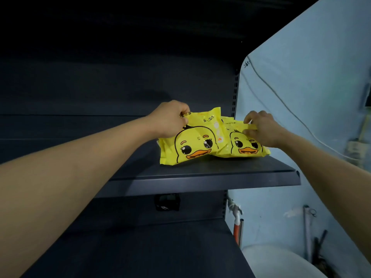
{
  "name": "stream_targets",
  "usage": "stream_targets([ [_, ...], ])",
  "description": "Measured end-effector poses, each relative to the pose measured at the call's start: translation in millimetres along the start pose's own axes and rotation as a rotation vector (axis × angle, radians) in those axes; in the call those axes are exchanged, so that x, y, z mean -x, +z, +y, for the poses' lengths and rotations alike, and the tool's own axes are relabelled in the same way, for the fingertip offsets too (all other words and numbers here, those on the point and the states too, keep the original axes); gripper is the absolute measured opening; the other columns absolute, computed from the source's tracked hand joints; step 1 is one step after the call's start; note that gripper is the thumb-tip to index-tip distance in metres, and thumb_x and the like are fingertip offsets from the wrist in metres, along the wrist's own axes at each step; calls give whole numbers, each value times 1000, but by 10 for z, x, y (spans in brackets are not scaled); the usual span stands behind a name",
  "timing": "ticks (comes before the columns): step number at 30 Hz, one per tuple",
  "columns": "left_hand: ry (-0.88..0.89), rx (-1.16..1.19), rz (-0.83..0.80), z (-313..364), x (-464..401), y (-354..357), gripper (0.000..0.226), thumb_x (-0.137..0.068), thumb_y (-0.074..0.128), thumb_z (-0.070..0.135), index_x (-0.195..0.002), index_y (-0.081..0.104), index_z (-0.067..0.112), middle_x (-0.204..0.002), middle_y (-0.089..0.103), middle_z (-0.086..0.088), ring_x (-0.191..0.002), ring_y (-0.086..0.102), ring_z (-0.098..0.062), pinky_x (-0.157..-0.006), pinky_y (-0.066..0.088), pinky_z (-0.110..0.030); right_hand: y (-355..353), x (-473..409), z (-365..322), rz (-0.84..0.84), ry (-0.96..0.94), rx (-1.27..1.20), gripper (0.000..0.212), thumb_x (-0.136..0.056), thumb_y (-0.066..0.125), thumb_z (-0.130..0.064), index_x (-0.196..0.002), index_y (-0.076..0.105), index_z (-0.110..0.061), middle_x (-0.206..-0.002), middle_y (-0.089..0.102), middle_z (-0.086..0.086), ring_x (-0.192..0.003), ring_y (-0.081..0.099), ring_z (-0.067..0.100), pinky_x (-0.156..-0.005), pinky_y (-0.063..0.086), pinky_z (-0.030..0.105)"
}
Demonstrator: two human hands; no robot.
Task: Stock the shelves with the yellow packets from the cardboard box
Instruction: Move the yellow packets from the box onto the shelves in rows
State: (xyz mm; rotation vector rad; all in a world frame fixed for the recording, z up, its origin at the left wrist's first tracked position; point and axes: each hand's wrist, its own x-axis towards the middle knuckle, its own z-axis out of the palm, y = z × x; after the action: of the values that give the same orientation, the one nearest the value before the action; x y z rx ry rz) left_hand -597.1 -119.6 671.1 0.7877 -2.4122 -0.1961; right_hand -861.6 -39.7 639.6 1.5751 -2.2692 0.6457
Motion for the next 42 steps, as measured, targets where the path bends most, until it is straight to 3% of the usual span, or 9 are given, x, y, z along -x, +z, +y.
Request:
stream_targets([
  [4,53,45,-17,240,-129,114,9,-96,51,16,-95,60,15,-90,57,0,-80,51,-16,-59,36,-25,-30,92,167,-10,28,-34,49,-87,61,-35,-129,45,-16,-127,44,17,-121,39,33,-102,36,46],
  [10,138,84,-48,641,-338,314,10,-96,51,14,-94,60,11,-77,51,3,-69,44,-13,-54,32,-22,-239,169,429,175,114,-169,31,-95,49,-19,-123,50,-8,-118,55,18,-112,51,31,-89,36,29],
  [14,155,82,-76,870,-513,547,10,-93,49,6,-89,58,9,-82,47,-6,-73,39,-22,-56,27,-29,-334,218,574,183,186,-165,27,-93,48,-13,-119,52,-10,-115,58,15,-105,55,30,-81,35,26],
  [17,140,50,-107,984,-608,751,13,-90,47,3,-81,53,9,-74,45,-3,-73,42,-23,-56,31,-28,-354,266,618,175,210,-170,28,-92,48,-11,-120,52,-7,-114,60,14,-106,55,30,-79,33,25],
  [19,119,20,-101,1004,-636,899,11,-89,49,4,-83,56,10,-81,52,-3,-79,50,-26,-62,39,-29,-356,293,624,170,210,-169,29,-93,47,-13,-122,51,-6,-110,59,11,-104,55,29,-79,34,25],
  [21,105,-26,-71,1013,-639,1018,15,-89,52,6,-100,62,9,-98,59,-6,-91,58,-29,-73,49,-35,-360,312,636,168,208,-172,30,-95,45,-15,-124,50,-7,-106,58,8,-98,54,26,-79,35,26],
  [25,118,-107,3,982,-641,1059,19,-91,57,22,-107,60,12,-108,61,-5,-100,58,-27,-73,47,-35,-366,330,627,170,206,-193,31,-97,44,-20,-126,49,-11,-113,57,7,-93,51,20,-79,35,27],
  [30,156,-171,65,820,-580,937,35,-88,59,43,-109,57,15,-110,60,-2,-102,56,-25,-80,47,-35,-401,367,486,173,201,-228,36,-95,50,-29,-129,48,-16,-124,54,6,-105,53,21,-82,37,28],
  [42,68,-197,124,116,17,146,26,-89,59,33,-111,56,18,-115,59,0,-107,54,-21,-77,40,-30,-427,554,-612,181,-14,-154,47,-90,58,-29,-133,45,-15,-131,49,9,-121,45,26,-93,35,31],
])
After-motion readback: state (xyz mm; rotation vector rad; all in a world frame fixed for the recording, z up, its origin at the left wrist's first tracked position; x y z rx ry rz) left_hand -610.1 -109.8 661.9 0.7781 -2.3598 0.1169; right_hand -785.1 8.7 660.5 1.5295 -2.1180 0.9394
